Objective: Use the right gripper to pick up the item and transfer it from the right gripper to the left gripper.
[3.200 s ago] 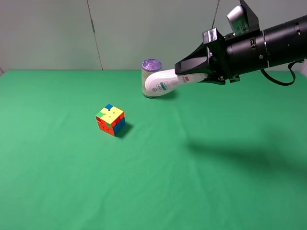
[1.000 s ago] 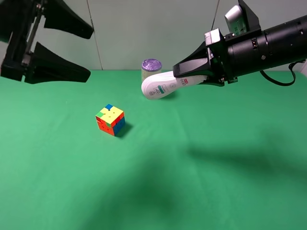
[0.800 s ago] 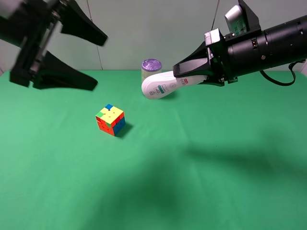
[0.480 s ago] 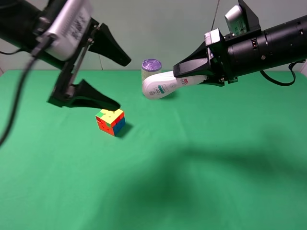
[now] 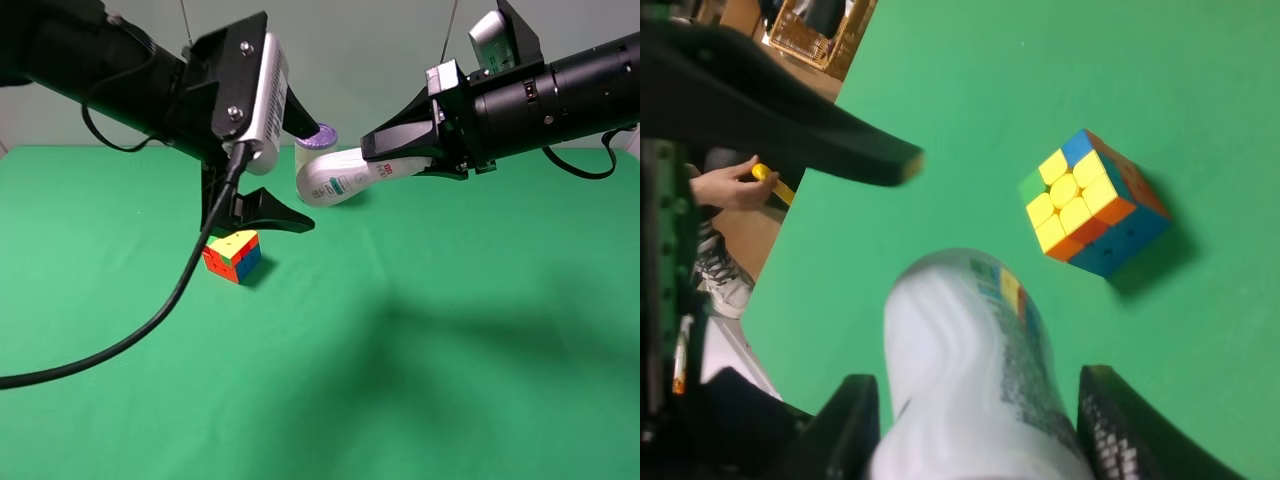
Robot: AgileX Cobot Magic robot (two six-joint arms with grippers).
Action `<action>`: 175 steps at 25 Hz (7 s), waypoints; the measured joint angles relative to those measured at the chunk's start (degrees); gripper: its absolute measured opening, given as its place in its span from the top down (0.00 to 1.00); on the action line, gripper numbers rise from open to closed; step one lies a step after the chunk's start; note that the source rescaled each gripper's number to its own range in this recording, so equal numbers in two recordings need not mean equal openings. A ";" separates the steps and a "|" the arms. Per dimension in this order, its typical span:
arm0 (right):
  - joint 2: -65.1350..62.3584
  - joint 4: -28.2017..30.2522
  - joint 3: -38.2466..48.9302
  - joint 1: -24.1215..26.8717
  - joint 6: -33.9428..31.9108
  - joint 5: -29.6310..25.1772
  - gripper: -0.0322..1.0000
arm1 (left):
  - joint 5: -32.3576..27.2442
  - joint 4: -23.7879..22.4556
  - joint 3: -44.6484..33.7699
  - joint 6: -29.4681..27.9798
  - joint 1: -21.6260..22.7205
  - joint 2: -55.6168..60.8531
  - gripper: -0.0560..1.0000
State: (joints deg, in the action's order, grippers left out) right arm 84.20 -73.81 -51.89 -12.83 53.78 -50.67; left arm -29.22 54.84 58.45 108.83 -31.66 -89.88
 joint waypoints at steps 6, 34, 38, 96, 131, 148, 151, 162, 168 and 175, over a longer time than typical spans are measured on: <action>0.00 0.05 0.00 0.00 0.00 0.13 0.91 | 0.50 9.11 1.38 6.45 -0.47 -2.62 0.03; 0.00 1.77 0.00 0.00 -0.05 1.17 0.91 | 2.82 27.52 6.40 22.65 -4.49 -14.58 0.04; 0.00 2.16 0.00 0.00 -0.05 1.54 0.91 | 3.17 27.87 6.40 23.08 -4.49 -15.24 0.04; -5.52 2.96 0.01 0.16 -1.90 12.35 0.00 | 10.57 27.70 6.44 15.76 -4.82 -15.86 0.94; -62.25 76.89 11.58 0.04 -60.53 0.72 0.00 | 10.81 27.70 6.44 15.71 -4.82 -15.86 0.94; -72.11 77.24 13.77 0.04 -59.82 -10.11 0.00 | 10.98 27.70 6.44 14.21 -4.82 -15.86 0.94; -72.11 77.24 13.77 0.04 -59.55 -10.11 0.00 | 10.98 27.70 6.44 14.21 -4.82 -15.86 0.94; -72.11 76.46 13.77 0.04 -59.60 -10.23 0.00 | 10.98 27.70 6.44 14.21 -4.82 -15.86 0.94; -72.11 75.79 17.25 0.04 -59.60 -10.12 0.00 | 10.98 27.70 6.44 14.21 -4.82 -15.86 0.94; -72.22 74.49 23.77 0.04 -59.60 -8.06 0.00 | 10.98 27.70 6.44 14.21 -4.82 -15.86 0.94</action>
State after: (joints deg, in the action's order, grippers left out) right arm 11.98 0.68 -28.12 -12.79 -5.83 -58.73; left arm -18.24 82.54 64.90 123.04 -36.49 -105.74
